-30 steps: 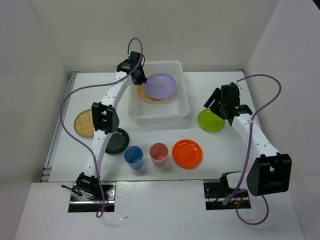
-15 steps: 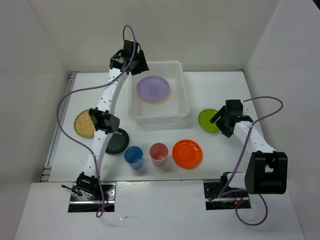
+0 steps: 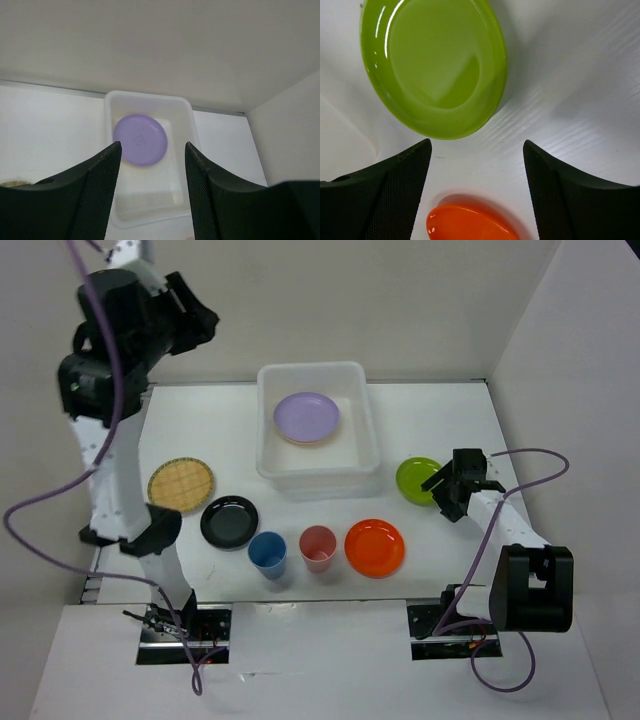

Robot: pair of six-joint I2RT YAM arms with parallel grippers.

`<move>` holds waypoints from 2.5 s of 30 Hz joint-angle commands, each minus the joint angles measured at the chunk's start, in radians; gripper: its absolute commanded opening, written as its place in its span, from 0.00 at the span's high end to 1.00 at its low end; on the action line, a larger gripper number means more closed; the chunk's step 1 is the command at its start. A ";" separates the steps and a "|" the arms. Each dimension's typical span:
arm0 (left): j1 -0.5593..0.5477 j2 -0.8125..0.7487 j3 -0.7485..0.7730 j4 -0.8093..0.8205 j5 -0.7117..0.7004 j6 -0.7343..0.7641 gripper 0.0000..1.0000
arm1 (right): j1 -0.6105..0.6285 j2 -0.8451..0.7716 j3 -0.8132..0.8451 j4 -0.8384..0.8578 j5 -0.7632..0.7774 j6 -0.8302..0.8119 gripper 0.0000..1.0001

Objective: Place the mixed dishes into the plastic bin

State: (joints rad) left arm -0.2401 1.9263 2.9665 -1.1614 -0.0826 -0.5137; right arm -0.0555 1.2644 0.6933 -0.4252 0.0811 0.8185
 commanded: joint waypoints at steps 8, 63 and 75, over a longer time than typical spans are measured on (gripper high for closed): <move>0.012 -0.767 -0.888 0.268 -0.242 -0.044 0.39 | -0.020 -0.007 0.025 0.106 -0.035 -0.028 0.21; 0.565 -1.135 -2.561 1.037 0.092 -0.832 0.42 | 0.103 -0.194 0.086 0.111 -0.210 -0.148 0.17; 0.650 -0.914 -2.568 1.123 0.126 -0.740 0.39 | 0.103 -0.185 0.095 0.111 -0.210 -0.157 0.17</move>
State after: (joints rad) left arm 0.3908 0.9970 0.4034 -0.0998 0.0330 -1.3018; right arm 0.0380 1.0817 0.7555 -0.3576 -0.1215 0.6781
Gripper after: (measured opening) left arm 0.611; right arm 0.833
